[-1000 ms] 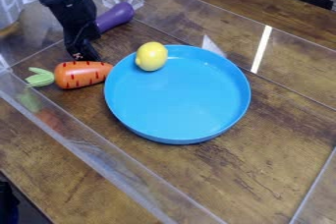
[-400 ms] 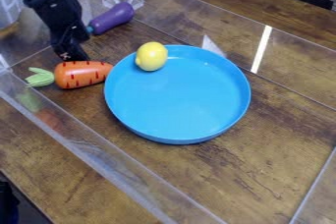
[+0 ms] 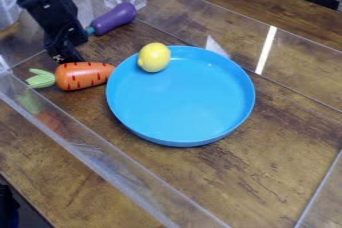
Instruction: Remove the purple eggplant from the blue tray and put it on the table
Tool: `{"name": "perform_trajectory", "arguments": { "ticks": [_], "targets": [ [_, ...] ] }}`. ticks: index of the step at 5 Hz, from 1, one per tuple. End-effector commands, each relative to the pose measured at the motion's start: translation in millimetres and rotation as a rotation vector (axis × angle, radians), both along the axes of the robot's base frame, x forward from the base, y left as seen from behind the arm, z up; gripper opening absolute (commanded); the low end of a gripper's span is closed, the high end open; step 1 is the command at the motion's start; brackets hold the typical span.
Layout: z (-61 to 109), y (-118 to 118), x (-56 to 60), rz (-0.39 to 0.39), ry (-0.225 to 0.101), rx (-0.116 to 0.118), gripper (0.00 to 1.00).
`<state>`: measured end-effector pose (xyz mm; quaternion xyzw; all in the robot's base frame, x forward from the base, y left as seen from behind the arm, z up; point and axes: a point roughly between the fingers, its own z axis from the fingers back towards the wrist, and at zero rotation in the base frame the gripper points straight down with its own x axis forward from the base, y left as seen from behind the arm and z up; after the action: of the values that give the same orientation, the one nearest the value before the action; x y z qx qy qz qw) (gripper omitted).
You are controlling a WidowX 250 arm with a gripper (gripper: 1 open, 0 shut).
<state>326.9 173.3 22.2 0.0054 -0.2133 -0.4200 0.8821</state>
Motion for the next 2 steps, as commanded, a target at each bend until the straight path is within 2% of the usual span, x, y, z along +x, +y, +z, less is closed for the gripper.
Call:
{"name": "perform_trajectory", "arguments": {
  "ticks": [1, 2],
  "targets": [
    [18.8, 4.5, 5.2, -0.041, -0.022, 0.01, 1.0],
    [28.1, 0.4, 9.4, -0.087, -0.021, 0.001, 1.0]
  ]
}}
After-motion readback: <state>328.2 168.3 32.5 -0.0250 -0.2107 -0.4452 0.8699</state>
